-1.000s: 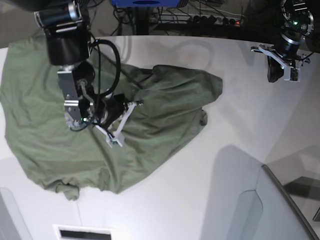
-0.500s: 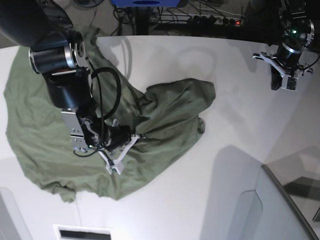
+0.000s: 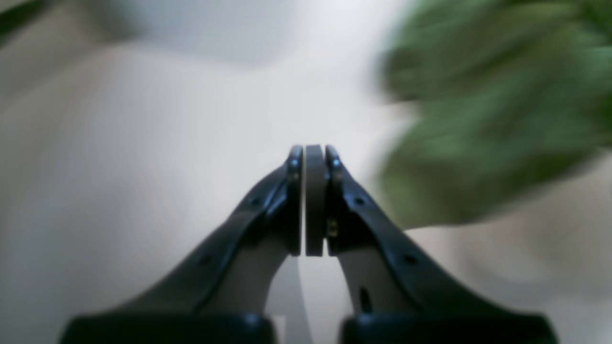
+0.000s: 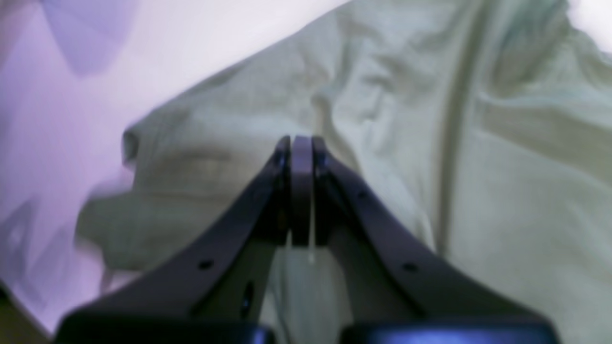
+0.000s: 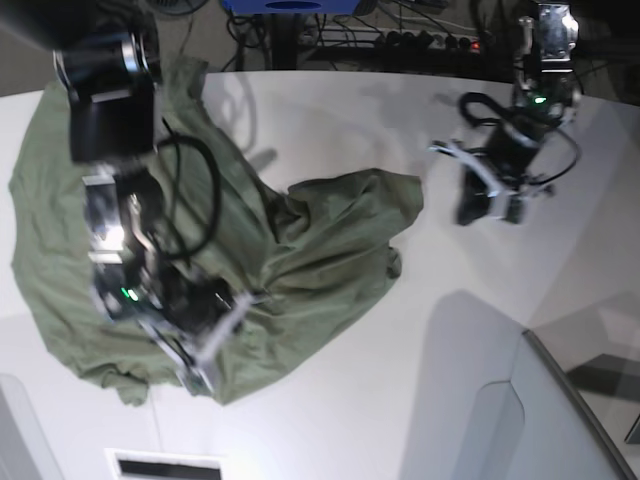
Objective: Layout the t-shirt on the table in an organized manner, then fold the t-shirt properly
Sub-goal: 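Drag the held shirt fabric with the right gripper toward the left gripper, then release the shirt and move the right gripper over the shirt's middle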
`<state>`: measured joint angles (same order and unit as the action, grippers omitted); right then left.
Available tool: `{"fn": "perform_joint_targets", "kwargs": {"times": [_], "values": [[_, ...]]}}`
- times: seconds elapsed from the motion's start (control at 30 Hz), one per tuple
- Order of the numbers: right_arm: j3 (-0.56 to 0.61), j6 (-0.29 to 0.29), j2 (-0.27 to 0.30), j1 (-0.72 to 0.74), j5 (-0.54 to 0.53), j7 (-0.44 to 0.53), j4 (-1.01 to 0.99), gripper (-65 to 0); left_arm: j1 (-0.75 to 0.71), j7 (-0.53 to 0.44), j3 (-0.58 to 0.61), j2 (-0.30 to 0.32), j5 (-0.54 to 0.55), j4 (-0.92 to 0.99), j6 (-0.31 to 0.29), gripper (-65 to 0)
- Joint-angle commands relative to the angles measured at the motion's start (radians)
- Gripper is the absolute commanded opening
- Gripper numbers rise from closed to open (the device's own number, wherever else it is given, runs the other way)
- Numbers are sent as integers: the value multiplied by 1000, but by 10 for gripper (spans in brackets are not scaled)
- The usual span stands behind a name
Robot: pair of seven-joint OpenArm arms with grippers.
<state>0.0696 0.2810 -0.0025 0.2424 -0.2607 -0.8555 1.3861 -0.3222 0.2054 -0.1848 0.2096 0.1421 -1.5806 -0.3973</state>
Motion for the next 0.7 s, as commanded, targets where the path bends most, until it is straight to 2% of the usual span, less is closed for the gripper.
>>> {"fn": "perform_joint_targets", "kwargs": {"times": [0.0, 0.07, 0.13, 0.23, 0.3, 0.4, 0.57, 0.67], "values": [[-52, -4, 28, -42, 1, -35, 80, -648, 33, 1, 35, 6, 24, -14, 4, -650], [-175, -4, 51, -163, 2, -95, 204, -648, 85, 44, 112, -29, 32, -1, 5, -650], [-308, -4, 75, -274, 2, -106, 276, -648, 136, 49, 160, -72, -3, 46, 5, -650], [-469, -4, 112, -403, 2, -103, 302, -648, 212, 49, 206, -129, -121, 165, 5, -650], [-529, -4, 134, -443, 2, -101, 289, -648, 240, 49, 236, -151, -190, 228, 5, -650], [-581, -2, 140, -473, 2, -78, 243, -648, 248, 47, 295, -147, -259, 277, 5, -650], [-610, -2, 144, -467, 4, -21, 82, -648, 249, 47, 313, -97, -272, 340, 5, -650], [-604, -2, 175, -443, 4, 29, -37, -648, 251, 45, 311, -63, -278, 371, 5, -650]]}}
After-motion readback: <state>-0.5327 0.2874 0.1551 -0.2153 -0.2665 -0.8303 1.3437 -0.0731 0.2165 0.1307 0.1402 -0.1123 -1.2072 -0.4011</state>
